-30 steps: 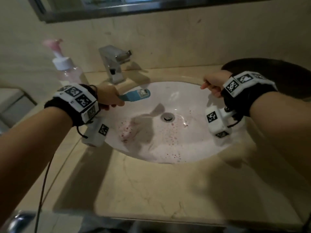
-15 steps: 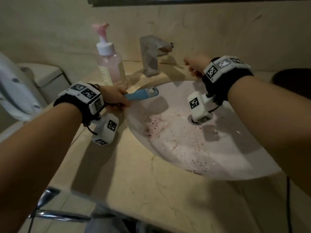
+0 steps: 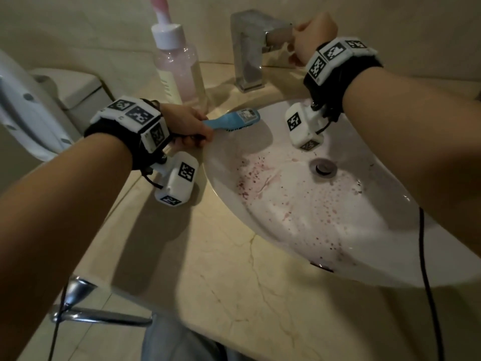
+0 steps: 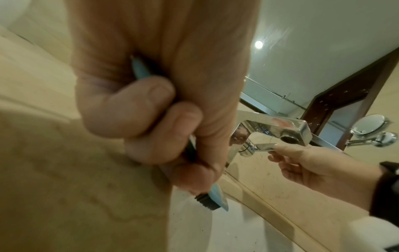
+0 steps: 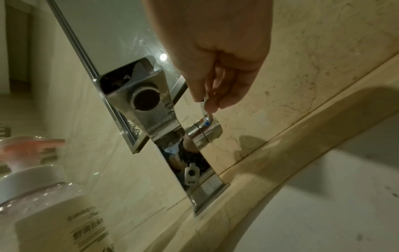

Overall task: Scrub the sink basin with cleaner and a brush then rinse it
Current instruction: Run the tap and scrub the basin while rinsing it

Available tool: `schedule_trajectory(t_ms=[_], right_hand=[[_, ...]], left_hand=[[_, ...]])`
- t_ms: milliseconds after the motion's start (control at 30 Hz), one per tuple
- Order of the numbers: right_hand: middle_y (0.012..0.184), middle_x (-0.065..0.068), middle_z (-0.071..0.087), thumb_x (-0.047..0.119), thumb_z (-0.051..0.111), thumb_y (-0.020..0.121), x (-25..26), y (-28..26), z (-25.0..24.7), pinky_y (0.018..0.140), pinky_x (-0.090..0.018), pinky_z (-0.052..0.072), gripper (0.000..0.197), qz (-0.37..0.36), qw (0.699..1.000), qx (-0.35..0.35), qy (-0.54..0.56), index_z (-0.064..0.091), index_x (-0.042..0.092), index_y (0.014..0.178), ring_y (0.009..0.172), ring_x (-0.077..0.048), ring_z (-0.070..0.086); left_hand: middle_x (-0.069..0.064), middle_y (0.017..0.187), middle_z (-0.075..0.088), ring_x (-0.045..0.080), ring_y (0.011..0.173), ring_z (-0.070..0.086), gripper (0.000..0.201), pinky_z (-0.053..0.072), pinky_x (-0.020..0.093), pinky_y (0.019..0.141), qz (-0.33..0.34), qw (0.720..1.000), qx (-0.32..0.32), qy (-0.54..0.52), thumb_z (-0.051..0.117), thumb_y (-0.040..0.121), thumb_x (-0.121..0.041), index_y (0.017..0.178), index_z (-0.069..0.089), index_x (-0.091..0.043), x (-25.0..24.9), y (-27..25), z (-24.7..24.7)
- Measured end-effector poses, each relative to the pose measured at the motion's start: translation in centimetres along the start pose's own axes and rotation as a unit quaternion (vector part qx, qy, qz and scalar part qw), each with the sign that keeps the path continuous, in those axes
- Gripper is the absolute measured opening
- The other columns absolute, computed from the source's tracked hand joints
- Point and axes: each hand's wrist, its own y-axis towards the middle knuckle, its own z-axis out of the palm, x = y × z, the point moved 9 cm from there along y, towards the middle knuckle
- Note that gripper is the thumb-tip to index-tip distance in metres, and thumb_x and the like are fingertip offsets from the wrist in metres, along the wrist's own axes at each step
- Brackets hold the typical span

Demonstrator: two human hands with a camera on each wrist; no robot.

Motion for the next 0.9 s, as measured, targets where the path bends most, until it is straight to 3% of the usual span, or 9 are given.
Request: schedule_trajectory(t_ms=[133,167,233,300,433,567,633,733,900], right_hand=[[0.078,-0.013,0.07,0.028,0.058,0.084,-1.2,1.4,0.0,0.068,-0.044,0.057,0.029,-0.001,1.0,-0.004,0.024,0.045,0.023,0.058,0.063,-0.029,0.066],[0.074,-0.013,0.069,0.026,0.06,0.084,-1.3,1.4,-0.2,0.064,-0.043,0.057,0.03,-0.002,0.999,-0.005,0.032,0.045,0.021,0.058,0.056,-0.025,0.064],[0.062,-0.006,0.061,0.018,0.061,0.087,-0.6,0.5,-0.7,0.046,-0.027,0.051,0.031,-0.005,0.998,-0.009,0.054,0.046,0.018,0.059,0.035,-0.008,0.054],[0.051,-0.001,0.056,0.013,0.059,0.09,-0.3,0.2,-0.8,0.033,-0.016,0.038,0.03,-0.004,0.998,-0.001,0.062,0.044,0.016,0.064,0.023,-0.001,0.044],[0.052,0.0,0.054,0.014,0.055,0.092,-0.1,0.5,-0.6,0.033,-0.014,0.034,0.026,-0.012,0.999,0.014,0.043,0.044,0.017,0.068,0.021,0.0,0.037],[0.022,0.01,0.043,0.011,0.048,0.095,-0.2,0.8,-0.2,0.033,-0.012,0.032,0.03,0.009,0.998,0.037,0.054,0.04,0.018,0.067,0.02,0.0,0.035],[0.023,0.008,0.042,0.009,0.044,0.096,-0.2,0.8,-0.1,0.033,-0.012,0.03,0.032,0.015,0.997,0.048,0.056,0.039,0.017,0.066,0.02,-0.001,0.035],[0.026,0.006,0.044,0.008,0.043,0.096,-0.3,1.0,-0.1,0.033,-0.012,0.031,0.033,0.02,0.997,0.057,0.048,0.038,0.017,0.065,0.019,-0.001,0.034],[0.028,0.008,0.047,0.011,0.045,0.096,-0.5,1.2,-0.1,0.033,-0.01,0.034,0.032,0.023,0.997,0.061,0.052,0.039,0.017,0.065,0.02,0.0,0.037]], left_hand=[[-0.005,0.034,0.035,0.005,0.023,0.025,0.028,0.022,0.005,0.032,-0.009,1.0,0.003,-0.007,0.051,0.092,-0.013,0.064,0.046,-0.012,0.1,0.3,-0.1],[-0.006,0.033,0.035,0.005,0.023,0.024,0.029,0.022,0.005,0.032,-0.009,1.0,0.003,-0.009,0.051,0.092,-0.013,0.064,0.046,-0.011,0.1,0.4,0.0],[-0.004,0.033,0.035,0.005,0.022,0.024,0.027,0.022,0.005,0.032,-0.009,1.0,0.004,-0.004,0.051,0.092,-0.012,0.066,0.047,-0.011,0.1,0.6,0.0],[0.001,0.043,0.037,0.006,0.024,0.025,0.021,0.023,0.005,0.033,-0.009,1.0,0.008,0.009,0.051,0.092,-0.013,0.071,0.049,-0.011,0.0,0.6,0.0],[0.003,0.053,0.035,0.006,0.025,0.025,0.015,0.023,0.007,0.032,-0.004,1.0,0.01,0.01,0.05,0.092,-0.012,0.077,0.05,-0.011,0.0,0.7,0.0],[0.003,0.053,0.036,0.005,0.024,0.025,0.014,0.023,0.006,0.032,-0.001,1.0,0.01,0.017,0.05,0.092,-0.011,0.078,0.05,-0.012,0.0,0.8,0.0],[0.005,0.061,0.036,0.005,0.025,0.026,0.003,0.024,0.007,0.033,-0.003,1.0,0.01,0.018,0.05,0.092,-0.012,0.09,0.052,-0.012,-0.2,0.6,0.0],[0.004,0.063,0.038,0.004,0.026,0.028,0.01,0.024,0.008,0.031,-0.002,1.0,0.012,0.025,0.051,0.092,-0.013,0.101,0.053,-0.014,-0.4,0.8,0.0],[0.006,0.063,0.037,0.004,0.025,0.027,0.004,0.024,0.008,0.03,-0.001,0.999,0.012,0.032,0.052,0.091,-0.012,0.09,0.055,-0.011,-0.5,1.0,0.0]])
